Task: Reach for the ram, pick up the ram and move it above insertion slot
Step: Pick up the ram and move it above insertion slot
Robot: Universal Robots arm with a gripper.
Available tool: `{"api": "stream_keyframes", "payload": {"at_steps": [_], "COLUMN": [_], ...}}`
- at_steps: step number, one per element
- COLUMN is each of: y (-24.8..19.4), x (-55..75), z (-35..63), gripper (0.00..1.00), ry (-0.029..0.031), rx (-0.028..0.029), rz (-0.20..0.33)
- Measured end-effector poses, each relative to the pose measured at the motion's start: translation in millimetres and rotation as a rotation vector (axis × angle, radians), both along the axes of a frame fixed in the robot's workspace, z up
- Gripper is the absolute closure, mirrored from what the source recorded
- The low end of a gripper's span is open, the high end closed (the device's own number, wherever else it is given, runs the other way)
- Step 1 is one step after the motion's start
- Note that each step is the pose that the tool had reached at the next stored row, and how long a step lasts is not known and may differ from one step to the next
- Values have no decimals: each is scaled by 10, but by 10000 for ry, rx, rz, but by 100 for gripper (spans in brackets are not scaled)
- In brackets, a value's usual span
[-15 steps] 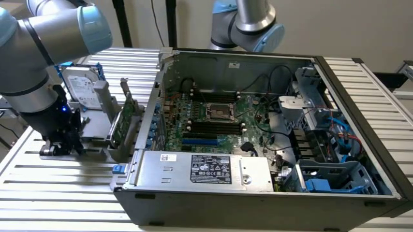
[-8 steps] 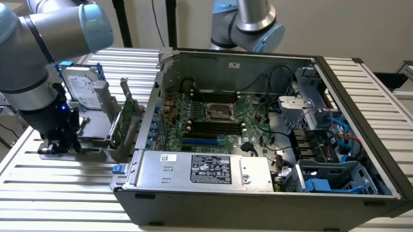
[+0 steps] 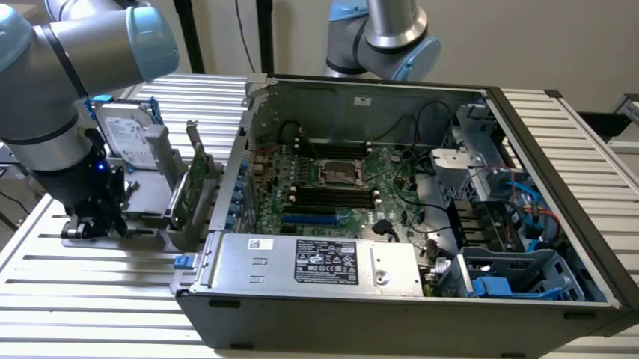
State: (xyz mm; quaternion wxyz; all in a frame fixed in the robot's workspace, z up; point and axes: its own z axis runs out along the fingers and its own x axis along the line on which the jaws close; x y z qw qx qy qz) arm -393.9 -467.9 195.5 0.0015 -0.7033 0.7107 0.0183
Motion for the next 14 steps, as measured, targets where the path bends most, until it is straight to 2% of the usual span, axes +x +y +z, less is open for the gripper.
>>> {"api": "stream_keyframes", "payload": {"at_steps": [2,4,10,14], "y": [0,0,1,0], "x": [2,3,3,3], "z": [0,0,3,63], "gripper": [79,86,86,86], "ry": [0,0,-2,-1], "rx": [-1,0,1,-1], "rz": [0,1,0,0]}}
